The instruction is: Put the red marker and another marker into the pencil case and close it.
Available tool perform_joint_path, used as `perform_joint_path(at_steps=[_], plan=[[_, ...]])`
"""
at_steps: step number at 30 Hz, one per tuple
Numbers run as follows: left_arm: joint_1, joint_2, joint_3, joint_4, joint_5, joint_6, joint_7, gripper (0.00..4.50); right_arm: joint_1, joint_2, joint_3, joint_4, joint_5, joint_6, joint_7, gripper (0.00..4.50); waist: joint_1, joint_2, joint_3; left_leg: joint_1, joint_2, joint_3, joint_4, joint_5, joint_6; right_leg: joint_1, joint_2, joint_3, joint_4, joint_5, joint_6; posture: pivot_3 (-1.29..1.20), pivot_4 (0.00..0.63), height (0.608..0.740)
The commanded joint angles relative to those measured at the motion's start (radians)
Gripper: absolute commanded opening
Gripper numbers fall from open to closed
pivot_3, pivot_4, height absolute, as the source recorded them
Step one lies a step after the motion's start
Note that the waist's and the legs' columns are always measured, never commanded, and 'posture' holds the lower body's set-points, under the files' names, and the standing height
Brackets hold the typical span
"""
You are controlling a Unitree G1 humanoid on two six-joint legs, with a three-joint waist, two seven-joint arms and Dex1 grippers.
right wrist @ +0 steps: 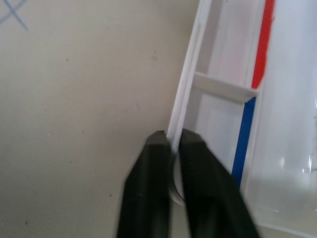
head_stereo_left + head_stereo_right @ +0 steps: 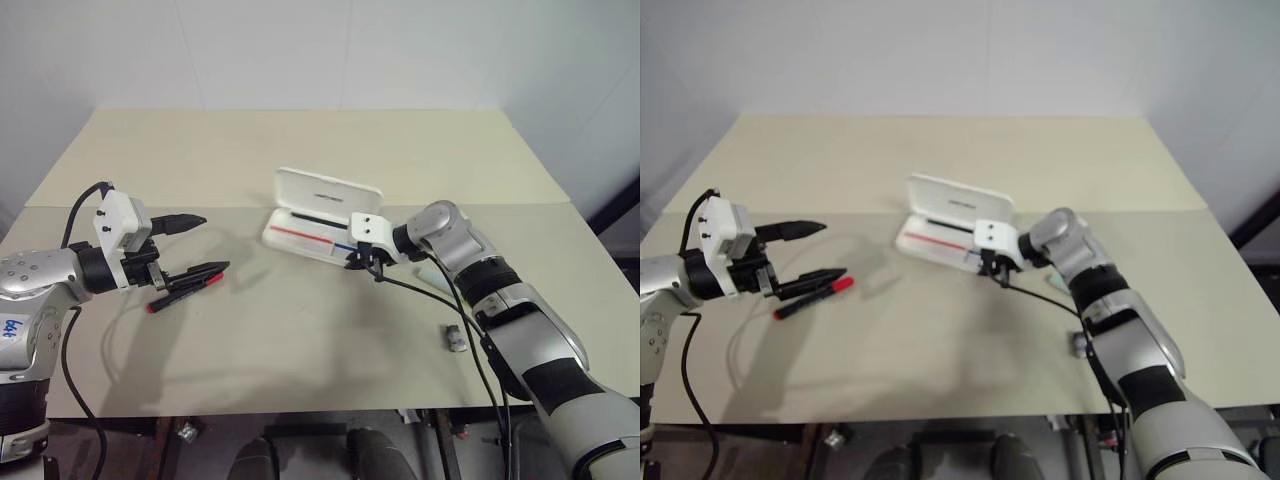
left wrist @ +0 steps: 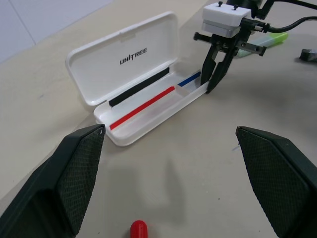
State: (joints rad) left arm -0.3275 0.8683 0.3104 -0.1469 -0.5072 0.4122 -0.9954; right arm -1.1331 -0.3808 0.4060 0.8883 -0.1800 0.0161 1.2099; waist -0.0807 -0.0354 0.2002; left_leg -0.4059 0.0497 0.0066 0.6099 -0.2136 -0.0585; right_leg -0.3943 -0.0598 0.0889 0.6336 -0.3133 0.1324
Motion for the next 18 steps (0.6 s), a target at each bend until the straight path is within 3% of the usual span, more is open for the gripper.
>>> perform_joint_path(at_steps=[1,8,12,18], plan=[[0.000,0.015,0.033,-0.034,-0.018,-0.002,0.008,4.50,-0.012,-0.001,-0.003,0.029,-0.025,-0.013,-0.016,0.02,-0.003,0.000,0.000,0.000,0.000,0.000,0.001,0.000,0.000,0.000,0.000,0.000,0.000,0.000,0.000,0.00,0.150,0.740],[-0.018,0.006,0.018,-0.035,-0.021,-0.003,0.007,4.50,-0.012,-0.029,-0.031,-0.014,0.003,-0.045,0.019,0.02,-0.003,0.000,0.000,0.000,0.000,0.000,0.001,0.000,0.000,0.000,0.000,0.000,0.002,0.001,0.000,0.00,0.150,0.740],[-0.022,0.003,0.012,-0.029,-0.020,-0.005,0.005,4.50,0.040,-0.099,-0.049,-0.199,0.041,0.002,0.105,0.02,0.002,0.000,0.001,-0.002,0.000,-0.001,0.001,-0.001,0.000,-0.002,0.000,0.000,0.001,0.000,0.000,0.00,0.150,0.740],[-0.027,-0.008,-0.003,-0.016,-0.016,-0.009,0.002,4.50,0.205,-0.226,-0.073,-0.633,0.108,0.208,0.196,0.02,0.001,0.000,0.001,-0.003,0.000,-0.001,0.001,-0.004,0.000,-0.002,0.000,0.000,0.000,-0.002,0.000,0.00,0.150,0.740]])
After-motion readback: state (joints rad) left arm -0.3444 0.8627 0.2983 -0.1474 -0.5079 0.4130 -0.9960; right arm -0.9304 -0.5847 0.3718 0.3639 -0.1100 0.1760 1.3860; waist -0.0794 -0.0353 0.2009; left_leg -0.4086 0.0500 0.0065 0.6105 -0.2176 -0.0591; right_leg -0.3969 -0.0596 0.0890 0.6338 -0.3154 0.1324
